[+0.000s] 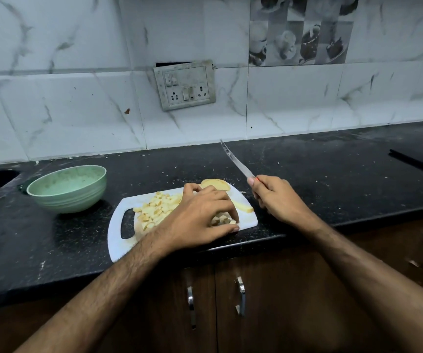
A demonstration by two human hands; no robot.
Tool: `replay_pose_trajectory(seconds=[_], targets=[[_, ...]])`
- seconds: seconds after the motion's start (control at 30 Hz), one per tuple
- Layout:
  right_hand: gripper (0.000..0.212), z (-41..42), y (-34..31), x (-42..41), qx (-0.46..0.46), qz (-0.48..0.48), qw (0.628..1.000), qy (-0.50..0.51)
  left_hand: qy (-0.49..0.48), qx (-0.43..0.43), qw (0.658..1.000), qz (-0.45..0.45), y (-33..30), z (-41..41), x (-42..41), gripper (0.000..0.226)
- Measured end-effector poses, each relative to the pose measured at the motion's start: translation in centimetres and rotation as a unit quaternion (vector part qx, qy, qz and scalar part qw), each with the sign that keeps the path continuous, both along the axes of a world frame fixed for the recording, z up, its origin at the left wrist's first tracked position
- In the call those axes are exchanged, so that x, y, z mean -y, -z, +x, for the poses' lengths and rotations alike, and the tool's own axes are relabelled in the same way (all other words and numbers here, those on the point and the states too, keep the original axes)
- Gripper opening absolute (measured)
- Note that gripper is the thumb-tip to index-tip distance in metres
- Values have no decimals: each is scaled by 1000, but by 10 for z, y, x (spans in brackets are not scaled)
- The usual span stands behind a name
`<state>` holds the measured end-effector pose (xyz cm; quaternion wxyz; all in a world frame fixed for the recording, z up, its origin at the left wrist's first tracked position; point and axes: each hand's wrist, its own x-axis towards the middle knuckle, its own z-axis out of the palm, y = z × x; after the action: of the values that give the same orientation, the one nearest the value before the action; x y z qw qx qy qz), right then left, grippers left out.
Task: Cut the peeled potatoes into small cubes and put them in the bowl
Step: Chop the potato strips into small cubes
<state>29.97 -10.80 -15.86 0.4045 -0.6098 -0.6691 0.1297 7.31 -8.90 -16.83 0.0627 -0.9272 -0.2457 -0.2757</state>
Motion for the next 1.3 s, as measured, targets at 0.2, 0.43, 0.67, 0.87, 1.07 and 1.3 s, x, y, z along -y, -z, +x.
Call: replay_pose_trajectory(seconds=[0.2, 0.43, 0.67, 0.87, 1.07, 1.3], targets=[[46, 4, 8, -5, -55, 0, 998, -23, -46, -8, 999, -8, -1, -10, -11, 17], [46, 6, 12, -6, -63, -1, 997, -37, -117, 12, 992, 52, -7, -23, -18, 15], [45, 6, 14, -7, -62, 6, 997, -39, -101, 8, 990, 95, -18, -9, -16, 15], [45, 7, 15, -7, -65, 12, 997, -40, -38, -82, 990, 106, -6, 18, -13, 11], [46, 7, 15, -7, -64, 9, 997, -42, -127, -66, 976, 162, 0, 3, -18, 12], [47, 6, 15, -7, -70, 6, 997, -41, -175, -92, 968, 157, -5, 5, -21, 18]])
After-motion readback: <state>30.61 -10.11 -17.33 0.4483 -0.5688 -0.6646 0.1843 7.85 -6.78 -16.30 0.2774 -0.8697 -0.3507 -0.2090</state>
